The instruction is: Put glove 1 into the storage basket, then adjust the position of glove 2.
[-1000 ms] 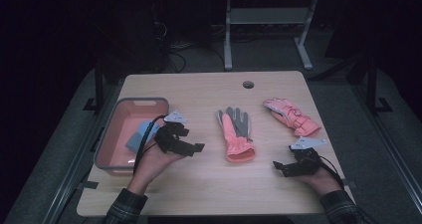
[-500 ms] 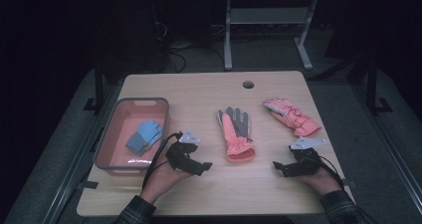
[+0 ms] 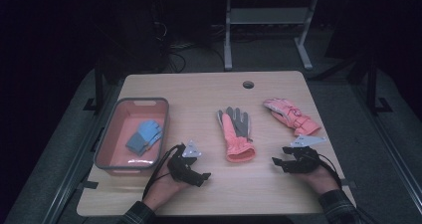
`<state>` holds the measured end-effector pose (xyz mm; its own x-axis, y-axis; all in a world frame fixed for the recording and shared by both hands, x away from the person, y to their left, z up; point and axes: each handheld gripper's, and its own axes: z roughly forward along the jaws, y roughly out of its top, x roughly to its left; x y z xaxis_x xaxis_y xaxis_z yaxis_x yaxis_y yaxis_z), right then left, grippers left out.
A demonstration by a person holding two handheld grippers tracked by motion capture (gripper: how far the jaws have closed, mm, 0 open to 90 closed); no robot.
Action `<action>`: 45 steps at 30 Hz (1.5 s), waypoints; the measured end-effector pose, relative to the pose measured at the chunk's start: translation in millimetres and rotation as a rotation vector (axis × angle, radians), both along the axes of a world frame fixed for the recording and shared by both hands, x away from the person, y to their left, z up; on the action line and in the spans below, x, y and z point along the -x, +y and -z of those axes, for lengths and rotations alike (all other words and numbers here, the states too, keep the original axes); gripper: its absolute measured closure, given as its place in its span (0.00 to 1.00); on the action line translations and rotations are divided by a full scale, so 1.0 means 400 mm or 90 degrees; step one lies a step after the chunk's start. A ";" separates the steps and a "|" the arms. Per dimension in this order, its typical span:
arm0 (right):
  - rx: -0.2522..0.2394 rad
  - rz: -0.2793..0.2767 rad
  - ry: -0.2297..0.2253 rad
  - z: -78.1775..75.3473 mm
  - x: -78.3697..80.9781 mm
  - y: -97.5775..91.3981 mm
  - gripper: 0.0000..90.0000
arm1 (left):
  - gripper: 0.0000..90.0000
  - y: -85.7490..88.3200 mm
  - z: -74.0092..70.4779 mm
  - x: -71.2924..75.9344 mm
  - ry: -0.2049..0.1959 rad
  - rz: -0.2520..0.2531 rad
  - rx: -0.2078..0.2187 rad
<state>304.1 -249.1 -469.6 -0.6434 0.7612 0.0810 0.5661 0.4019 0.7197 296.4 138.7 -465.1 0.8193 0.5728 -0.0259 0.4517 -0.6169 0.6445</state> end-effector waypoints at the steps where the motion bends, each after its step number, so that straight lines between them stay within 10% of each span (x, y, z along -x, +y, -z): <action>1: -0.006 -0.006 0.000 -0.006 0.000 0.003 0.50 | 0.15 0.002 0.006 0.001 0.000 0.003 0.000; 10: -0.034 -0.038 -0.007 -0.052 -0.020 0.057 0.99 | 0.14 0.020 0.026 0.014 -0.044 0.018 0.035; 30: -0.081 -0.120 -0.020 -0.121 -0.104 0.198 1.00 | 0.14 0.023 0.029 0.014 -0.049 0.022 0.041; 45: -0.035 -0.150 0.015 -0.080 -0.120 0.268 1.00 | 0.14 0.022 0.030 0.014 -0.049 0.021 0.045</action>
<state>352.0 -142.0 -437.7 -0.7997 0.5849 0.1356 0.4791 0.4853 0.7314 290.8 147.4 -477.2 0.8390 0.5441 -0.0016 0.3790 -0.5823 0.7192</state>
